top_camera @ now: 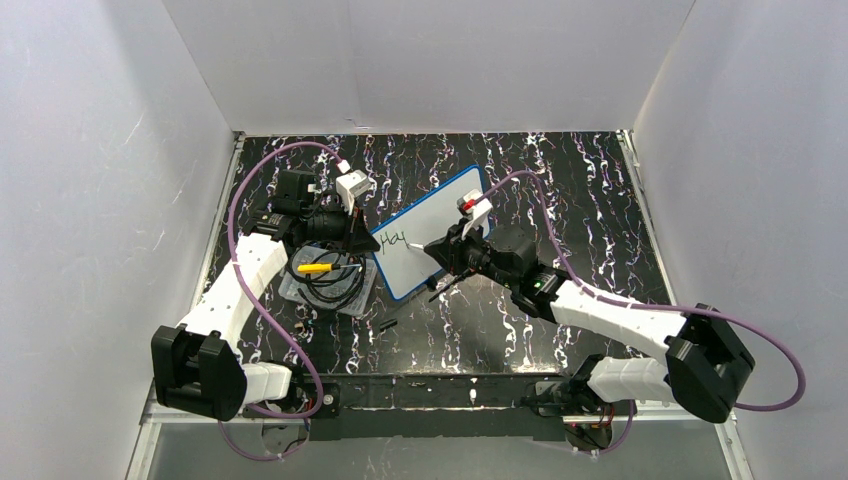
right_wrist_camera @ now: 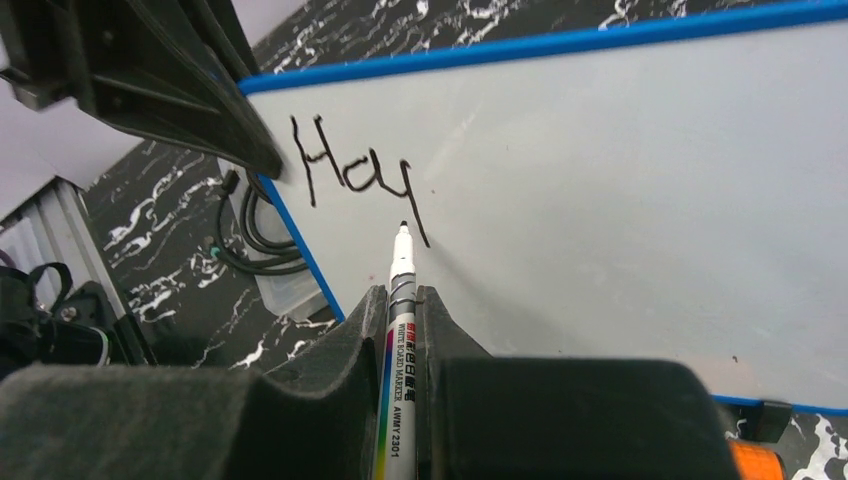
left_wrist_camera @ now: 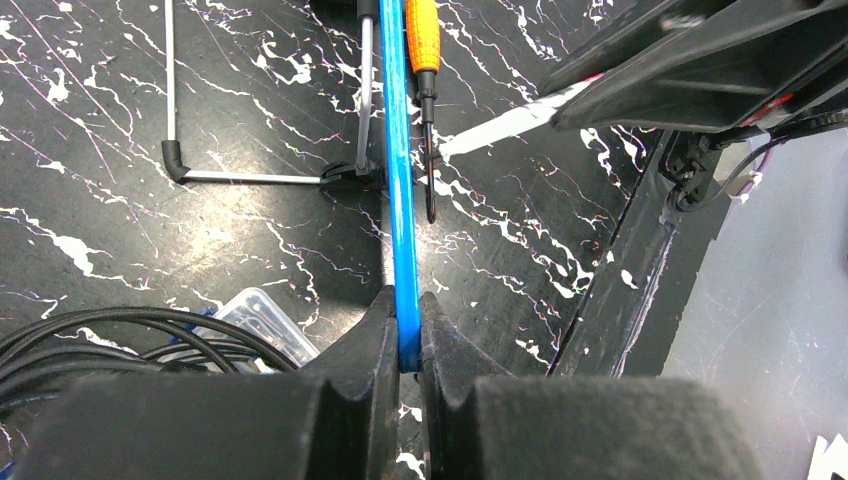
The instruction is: Write a sentence on the whiteboard
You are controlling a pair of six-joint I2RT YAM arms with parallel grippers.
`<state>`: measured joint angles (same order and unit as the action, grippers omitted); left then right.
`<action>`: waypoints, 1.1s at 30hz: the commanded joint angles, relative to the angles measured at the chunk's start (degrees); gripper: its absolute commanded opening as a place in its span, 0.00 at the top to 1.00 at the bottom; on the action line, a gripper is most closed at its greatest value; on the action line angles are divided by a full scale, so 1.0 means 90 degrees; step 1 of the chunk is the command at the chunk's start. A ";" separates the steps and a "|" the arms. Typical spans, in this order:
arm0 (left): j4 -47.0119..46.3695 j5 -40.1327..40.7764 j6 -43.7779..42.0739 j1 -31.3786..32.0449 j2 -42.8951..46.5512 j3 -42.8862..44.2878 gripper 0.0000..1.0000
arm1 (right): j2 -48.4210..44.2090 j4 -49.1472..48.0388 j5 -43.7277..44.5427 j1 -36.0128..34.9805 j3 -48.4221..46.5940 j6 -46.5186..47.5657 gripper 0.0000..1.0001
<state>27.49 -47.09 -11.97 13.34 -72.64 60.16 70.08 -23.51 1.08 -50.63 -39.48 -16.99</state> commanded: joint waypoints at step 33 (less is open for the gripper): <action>0.0247 -0.0647 0.0138 0.0021 0.0181 0.0201 1.00 | 0.0218 -0.0904 0.0869 0.0020 -0.0270 0.0073 0.99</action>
<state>27.46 -47.05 -11.97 13.23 -72.64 60.16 72.38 -29.21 4.14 -50.65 -40.82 -16.78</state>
